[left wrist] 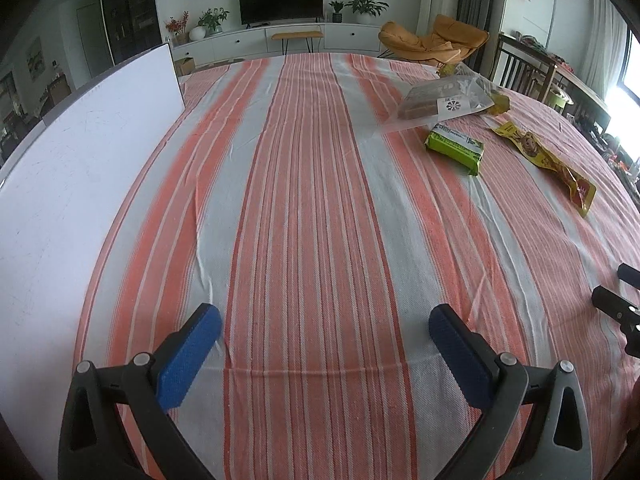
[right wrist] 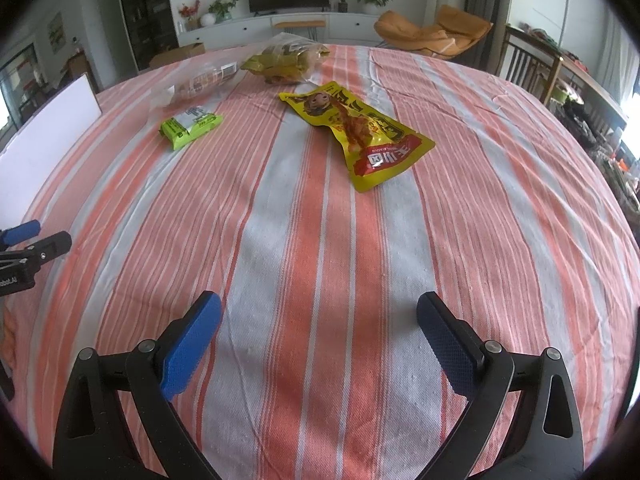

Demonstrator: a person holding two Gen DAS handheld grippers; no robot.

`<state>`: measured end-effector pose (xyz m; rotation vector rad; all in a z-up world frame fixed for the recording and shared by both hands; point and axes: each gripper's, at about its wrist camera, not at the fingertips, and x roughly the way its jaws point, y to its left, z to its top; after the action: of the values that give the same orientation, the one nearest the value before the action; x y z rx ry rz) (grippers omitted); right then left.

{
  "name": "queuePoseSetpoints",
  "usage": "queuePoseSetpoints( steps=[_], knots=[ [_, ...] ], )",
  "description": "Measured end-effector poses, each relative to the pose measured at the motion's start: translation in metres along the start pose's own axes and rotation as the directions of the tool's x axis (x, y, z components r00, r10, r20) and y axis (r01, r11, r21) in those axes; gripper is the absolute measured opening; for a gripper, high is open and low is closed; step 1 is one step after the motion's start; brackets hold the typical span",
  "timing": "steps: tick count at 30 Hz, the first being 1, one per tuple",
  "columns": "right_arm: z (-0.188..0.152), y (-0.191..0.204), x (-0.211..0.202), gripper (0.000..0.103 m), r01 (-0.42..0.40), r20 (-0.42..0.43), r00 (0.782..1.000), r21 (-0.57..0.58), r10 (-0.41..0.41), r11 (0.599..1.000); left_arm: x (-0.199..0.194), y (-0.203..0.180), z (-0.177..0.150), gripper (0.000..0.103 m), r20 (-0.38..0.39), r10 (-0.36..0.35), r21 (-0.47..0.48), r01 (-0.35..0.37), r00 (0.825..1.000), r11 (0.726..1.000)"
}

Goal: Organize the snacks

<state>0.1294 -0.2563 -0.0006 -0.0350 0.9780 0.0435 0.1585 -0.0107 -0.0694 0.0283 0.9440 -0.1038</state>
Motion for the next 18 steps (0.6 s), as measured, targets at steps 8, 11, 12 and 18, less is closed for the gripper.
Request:
queuePoseSetpoints(
  steps=[8,11,12,18],
  knots=[
    [0.0003,-0.0019,-0.0013,0.100,-0.012,0.004,1.000,0.006,0.012,1.000,-0.0001,0.0001,0.0000,0.103,0.000,0.000,0.000,0.000,1.000,1.000],
    [0.0006,-0.0022,-0.0014,0.100,-0.017,0.005,1.000,0.009,0.017,1.000,-0.0001,0.0001,0.0000,0.103,0.000,0.000,0.000,0.000,1.000,1.000],
    [0.0008,-0.0020,-0.0011,0.100,-0.018,0.006,1.000,0.009,0.018,1.000,-0.0002,0.0005,-0.0001,0.103,0.000,0.000,0.000,0.000,1.000,1.000],
    [0.0010,-0.0027,-0.0008,0.100,-0.027,0.009,1.000,0.015,0.027,1.000,-0.0001,0.0001,0.0001,0.103,0.000,0.000,0.000,0.000,1.000,1.000]
  ],
)
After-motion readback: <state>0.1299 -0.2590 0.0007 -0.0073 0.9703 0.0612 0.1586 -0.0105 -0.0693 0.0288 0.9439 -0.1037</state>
